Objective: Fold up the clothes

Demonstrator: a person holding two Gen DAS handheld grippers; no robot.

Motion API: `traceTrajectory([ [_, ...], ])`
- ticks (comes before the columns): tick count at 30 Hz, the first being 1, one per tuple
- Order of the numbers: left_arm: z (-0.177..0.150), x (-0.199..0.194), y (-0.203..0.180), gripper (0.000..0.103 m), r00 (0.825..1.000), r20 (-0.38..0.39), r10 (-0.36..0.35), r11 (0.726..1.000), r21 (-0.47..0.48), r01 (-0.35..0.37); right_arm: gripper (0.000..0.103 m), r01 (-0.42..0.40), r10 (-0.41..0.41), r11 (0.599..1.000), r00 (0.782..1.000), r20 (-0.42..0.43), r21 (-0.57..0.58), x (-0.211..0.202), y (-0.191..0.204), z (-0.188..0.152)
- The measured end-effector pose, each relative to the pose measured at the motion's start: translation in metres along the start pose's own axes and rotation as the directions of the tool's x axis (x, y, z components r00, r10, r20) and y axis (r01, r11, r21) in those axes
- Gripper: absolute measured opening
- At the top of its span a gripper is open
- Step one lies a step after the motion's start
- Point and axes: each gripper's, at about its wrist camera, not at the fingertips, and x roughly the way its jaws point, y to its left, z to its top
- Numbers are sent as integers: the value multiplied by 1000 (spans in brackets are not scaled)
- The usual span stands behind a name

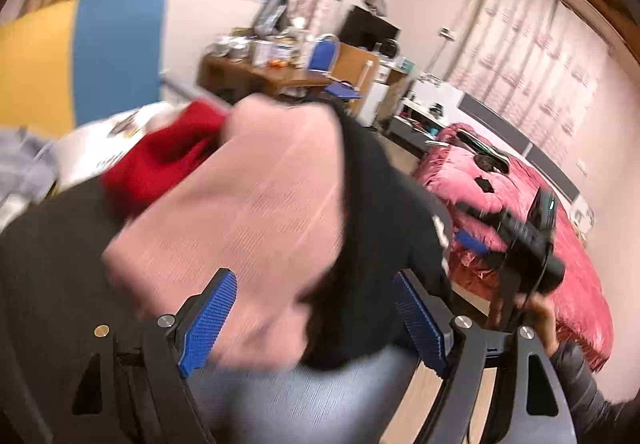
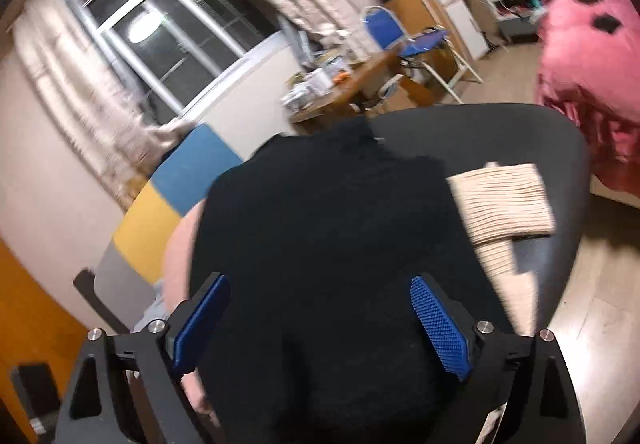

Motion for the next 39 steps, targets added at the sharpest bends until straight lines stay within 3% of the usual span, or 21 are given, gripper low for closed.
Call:
traceTrajectory([
  [6,66,80,-40,82,997,-78,6,992,126,4,93,-56,57,996,998,-21,70,13,-15,2],
  [13,90,150,-58,77,988,-149,27,986,169,-1,93,-120,121,992,990,-65,31,39,-18,-13],
  [15,92,157,-64,53,989,-138,52,985,171,-28,93,-112,113,994,991,-67,20,42,-20,-17],
  [16,93,161,-66,29,988,-143,52,987,159,-29,93,-108,109,994,992,-63,16,44,-19,-18],
  [17,93,164,-66,14,987,-155,43,990,140,-21,90,-103,103,995,993,-56,10,45,-19,-19],
  [19,94,159,-62,10,989,-148,-24,997,68,34,75,-93,93,996,995,-40,-3,43,-17,-21],
  [21,93,144,-56,9,990,-115,-79,996,24,83,32,-102,102,995,994,-41,4,41,-16,-20],
  [23,89,119,-52,4,992,-69,-102,995,17,103,6,-114,114,993,993,-40,9,38,-14,-19],
  [25,85,89,-48,4,992,-16,-125,992,10,125,5,-169,168,986,985,-29,-11,27,-1,-17],
  [28,69,28,-32,0,985,93,-144,989,-21,147,4,-301,299,951,953,-38,-66,10,34,-21],
  [31,50,-29,-8,0,973,183,-139,986,-64,153,4,-442,430,891,895,-118,-103,7,80,-39],
  [34,30,-58,13,0,982,180,-58,994,-83,73,6,-481,448,867,867,-216,-132,17,119,-73],
  [35,24,-61,17,8,984,171,-42,995,-85,57,6,-485,452,868,861,-234,-107,19,123,-80],
  [37,12,-62,22,18,988,151,-43,994,-89,57,19,-458,429,884,874,-227,-92,18,122,-90],
  [39,2,-59,26,24,991,125,-51,994,-93,63,73,-403,378,910,903,-204,-95,12,112,-96],
])
